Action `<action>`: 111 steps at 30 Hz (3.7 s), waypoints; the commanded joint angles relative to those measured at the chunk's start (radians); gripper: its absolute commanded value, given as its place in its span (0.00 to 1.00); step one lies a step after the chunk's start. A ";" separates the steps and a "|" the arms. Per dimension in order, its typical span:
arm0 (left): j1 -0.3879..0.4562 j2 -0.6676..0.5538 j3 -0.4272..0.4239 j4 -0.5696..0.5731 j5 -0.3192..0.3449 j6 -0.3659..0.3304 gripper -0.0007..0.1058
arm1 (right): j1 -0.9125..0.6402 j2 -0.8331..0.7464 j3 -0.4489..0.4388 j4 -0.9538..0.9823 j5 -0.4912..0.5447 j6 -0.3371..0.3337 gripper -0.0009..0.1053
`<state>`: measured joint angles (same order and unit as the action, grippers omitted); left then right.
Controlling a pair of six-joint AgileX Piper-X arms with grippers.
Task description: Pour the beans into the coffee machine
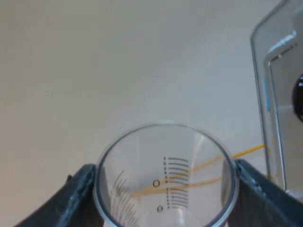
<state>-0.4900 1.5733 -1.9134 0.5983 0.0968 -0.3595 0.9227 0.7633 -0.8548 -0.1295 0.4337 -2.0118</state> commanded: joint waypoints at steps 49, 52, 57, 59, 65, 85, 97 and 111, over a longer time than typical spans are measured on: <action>0.773 -0.612 0.853 -0.054 0.342 -1.198 0.01 | 0.328 0.302 -0.002 0.088 -0.147 0.237 0.74; 0.773 -0.622 0.978 -0.136 0.342 -1.216 0.01 | 0.328 0.342 0.019 0.088 -0.146 0.237 0.74; 0.773 -0.622 1.119 -0.236 0.342 -1.216 0.01 | 0.328 0.370 0.074 0.081 -0.146 0.237 0.74; 0.773 -0.622 1.172 -0.292 0.342 -1.214 0.01 | 0.328 0.376 0.096 0.081 -0.146 0.237 0.74; 0.773 -0.619 1.344 -0.531 0.341 -1.212 0.01 | 0.328 0.398 0.159 0.057 -0.146 0.237 0.74; 0.773 -0.372 1.468 -0.925 0.259 -1.214 0.01 | 0.325 0.657 0.169 -0.277 -0.146 0.288 0.74; 0.773 -0.242 1.468 -0.970 0.259 -1.210 0.01 | 0.303 0.670 0.169 -0.287 -0.122 0.288 0.74; 0.773 -0.189 1.468 -0.970 0.259 -1.207 0.57 | 0.297 0.670 0.169 -0.287 -0.122 0.298 0.74</action>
<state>0.2813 1.3791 -0.4429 -0.3640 0.3497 -1.5638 1.2247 1.4365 -0.6805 -0.4080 0.3112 -1.7154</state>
